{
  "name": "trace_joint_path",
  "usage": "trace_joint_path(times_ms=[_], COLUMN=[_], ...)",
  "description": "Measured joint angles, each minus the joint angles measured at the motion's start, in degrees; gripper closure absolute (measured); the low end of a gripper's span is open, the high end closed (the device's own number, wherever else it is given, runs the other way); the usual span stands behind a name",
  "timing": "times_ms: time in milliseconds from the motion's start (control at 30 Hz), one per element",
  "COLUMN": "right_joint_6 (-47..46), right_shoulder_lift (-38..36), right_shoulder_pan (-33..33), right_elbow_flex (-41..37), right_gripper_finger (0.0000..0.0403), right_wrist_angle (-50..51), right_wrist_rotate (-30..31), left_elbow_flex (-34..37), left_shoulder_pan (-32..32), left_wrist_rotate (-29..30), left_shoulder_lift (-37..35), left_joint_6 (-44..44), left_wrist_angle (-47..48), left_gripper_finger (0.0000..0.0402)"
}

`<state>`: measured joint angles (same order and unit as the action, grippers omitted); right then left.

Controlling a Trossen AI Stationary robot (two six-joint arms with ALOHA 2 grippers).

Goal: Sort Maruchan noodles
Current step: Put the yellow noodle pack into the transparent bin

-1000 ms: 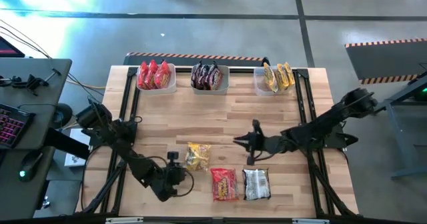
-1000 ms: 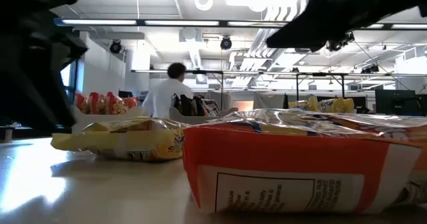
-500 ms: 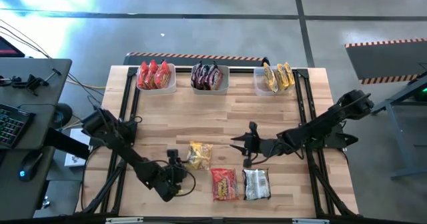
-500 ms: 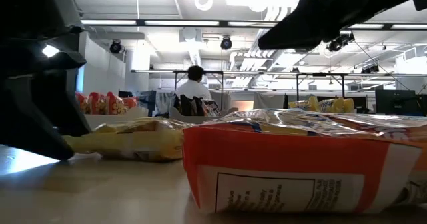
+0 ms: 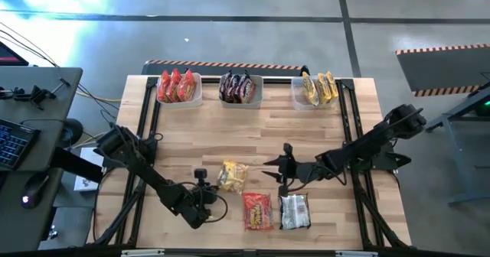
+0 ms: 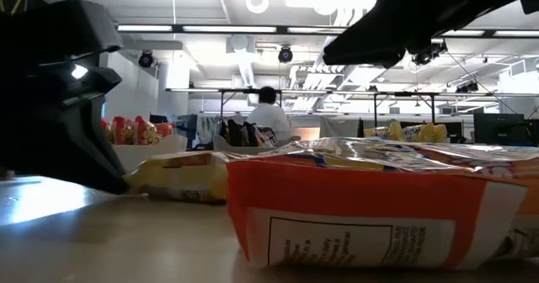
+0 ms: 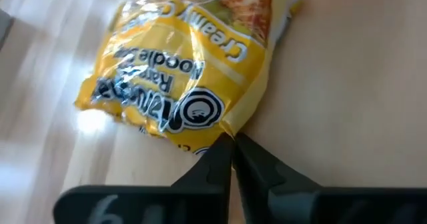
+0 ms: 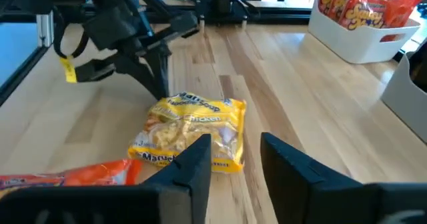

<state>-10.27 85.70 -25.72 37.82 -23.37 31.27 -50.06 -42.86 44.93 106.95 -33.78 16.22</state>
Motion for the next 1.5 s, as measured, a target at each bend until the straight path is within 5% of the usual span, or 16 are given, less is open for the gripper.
trace_joint_path(times_ms=[433, 833, 1500], right_joint_6=[-2.5, -11.2, -17.4], right_shoulder_lift=[14.0, 25.5, 26.5], right_shoulder_pan=[-2.0, -4.8, -4.4], right_elbow_flex=[17.1, 29.4, 29.7], right_gripper_finger=[0.0123, 0.0117, 0.0126], right_wrist_angle=[15.5, 24.2, 33.8], right_wrist_rotate=[4.8, 12.1, 17.8], left_elbow_flex=[-2.6, -2.6, -2.5], left_shoulder_pan=[5.3, 7.7, 11.2], left_wrist_rotate=[3.5, 4.5, 0.2], left_shoulder_lift=[-1.9, -5.8, -5.7], left_joint_6=[1.0, 1.4, 8.4], left_wrist_angle=[-4.9, -11.4, -27.1], left_gripper_finger=[0.0401, 0.0401, 0.0401])
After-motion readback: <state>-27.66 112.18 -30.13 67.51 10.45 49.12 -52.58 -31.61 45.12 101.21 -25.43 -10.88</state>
